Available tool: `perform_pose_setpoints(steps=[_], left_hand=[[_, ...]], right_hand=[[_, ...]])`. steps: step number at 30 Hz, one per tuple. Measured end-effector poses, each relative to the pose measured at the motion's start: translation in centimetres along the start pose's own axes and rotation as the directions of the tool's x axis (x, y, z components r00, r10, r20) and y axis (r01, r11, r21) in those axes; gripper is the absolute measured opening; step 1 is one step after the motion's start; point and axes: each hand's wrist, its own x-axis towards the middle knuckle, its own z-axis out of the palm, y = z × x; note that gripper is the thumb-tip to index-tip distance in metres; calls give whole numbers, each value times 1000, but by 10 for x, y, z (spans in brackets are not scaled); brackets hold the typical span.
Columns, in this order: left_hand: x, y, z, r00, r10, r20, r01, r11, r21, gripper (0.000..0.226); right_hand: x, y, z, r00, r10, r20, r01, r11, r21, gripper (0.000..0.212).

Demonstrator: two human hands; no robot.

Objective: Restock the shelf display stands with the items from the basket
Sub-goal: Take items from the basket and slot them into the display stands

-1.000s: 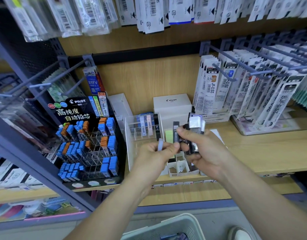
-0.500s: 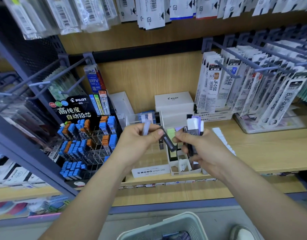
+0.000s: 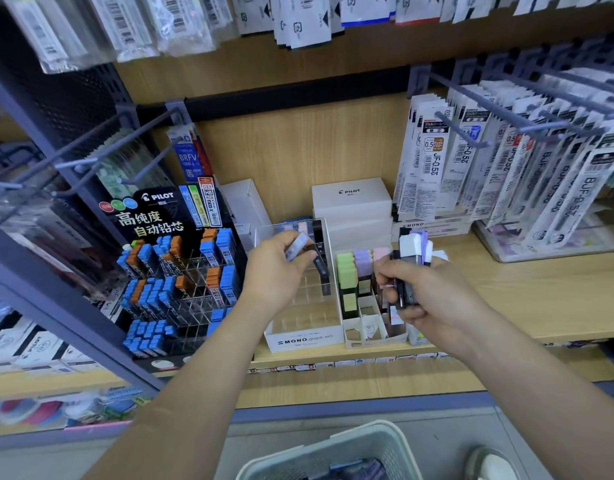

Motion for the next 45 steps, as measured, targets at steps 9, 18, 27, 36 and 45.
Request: perform_pose_setpoints(steps=[9, 18, 27, 36, 45], left_hand=[[1, -7, 10, 999, 37, 33, -41, 992, 119, 2], [-1, -10, 14, 995, 53, 86, -60, 996, 73, 20], [7, -8, 7, 992, 70, 102, -72, 997, 11, 19], [8, -10, 16, 993, 96, 74, -100, 993, 58, 17], [3, -18, 19, 983, 180, 38, -184, 960, 211, 23]], right_hand=[[-1, 0, -3, 1000, 10, 9, -10, 1000, 3, 6], [-3, 0, -3, 1000, 19, 24, -19, 1000, 5, 5], [-3, 0, -6, 1000, 19, 21, -19, 1000, 14, 5], [-4, -1, -6, 1000, 20, 11, -21, 1000, 23, 9], [-5, -2, -4, 997, 62, 40, -64, 997, 49, 11]])
